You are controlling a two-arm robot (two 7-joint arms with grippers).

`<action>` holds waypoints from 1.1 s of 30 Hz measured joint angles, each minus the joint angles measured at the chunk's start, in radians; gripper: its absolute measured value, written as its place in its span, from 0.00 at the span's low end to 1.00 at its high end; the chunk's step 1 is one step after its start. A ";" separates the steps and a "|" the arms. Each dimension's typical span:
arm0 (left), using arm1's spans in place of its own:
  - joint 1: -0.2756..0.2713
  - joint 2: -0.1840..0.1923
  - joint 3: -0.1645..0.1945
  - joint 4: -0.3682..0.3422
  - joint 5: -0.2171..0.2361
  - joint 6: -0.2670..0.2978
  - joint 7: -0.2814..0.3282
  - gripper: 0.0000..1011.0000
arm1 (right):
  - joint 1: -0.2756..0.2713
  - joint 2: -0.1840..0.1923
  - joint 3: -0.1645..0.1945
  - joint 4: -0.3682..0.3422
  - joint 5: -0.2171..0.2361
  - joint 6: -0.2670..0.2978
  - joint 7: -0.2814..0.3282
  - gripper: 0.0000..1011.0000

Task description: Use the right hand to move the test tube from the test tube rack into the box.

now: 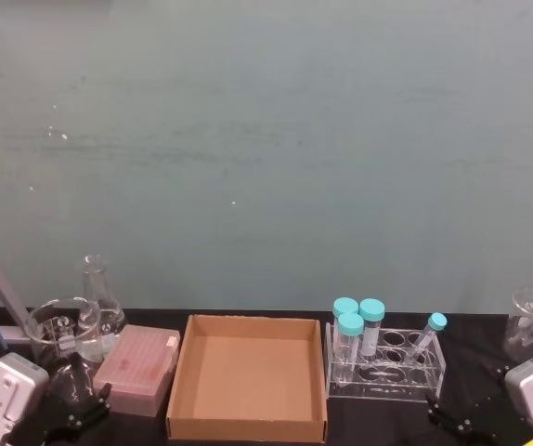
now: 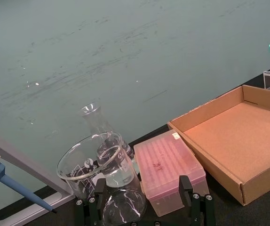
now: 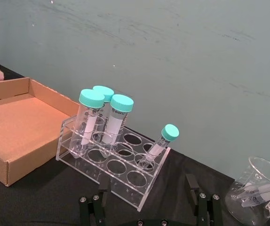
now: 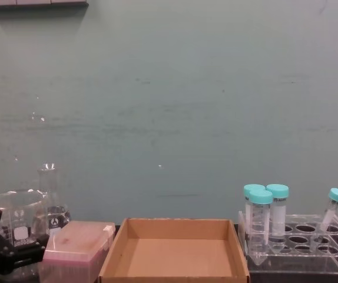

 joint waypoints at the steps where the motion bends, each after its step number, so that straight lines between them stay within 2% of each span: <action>1: 0.000 0.000 0.000 0.000 0.000 0.000 0.000 0.99 | 0.000 -0.001 0.002 0.000 0.000 0.000 0.001 0.99; 10: 0.000 0.000 0.000 0.000 0.000 0.000 0.000 0.99 | 0.019 -0.050 0.055 0.036 0.061 0.012 0.029 0.99; 14: 0.000 0.000 0.000 0.000 0.000 0.000 0.000 0.99 | 0.061 -0.097 0.077 0.087 0.102 0.023 0.063 0.99; 17: 0.000 0.000 0.000 0.000 0.000 0.000 0.000 0.99 | 0.096 -0.127 0.084 0.129 0.110 0.024 0.076 0.99; 20: 0.000 0.000 0.000 0.000 0.000 0.000 0.000 0.99 | 0.122 -0.149 0.086 0.162 0.112 0.025 0.084 0.99; 25: 0.000 0.000 0.000 0.000 0.000 0.000 0.000 0.99 | 0.193 -0.204 0.087 0.258 0.104 0.021 0.102 0.99; 33: 0.000 0.000 0.000 0.000 0.000 0.000 0.000 0.99 | 0.265 -0.258 0.090 0.370 0.085 0.006 0.121 0.99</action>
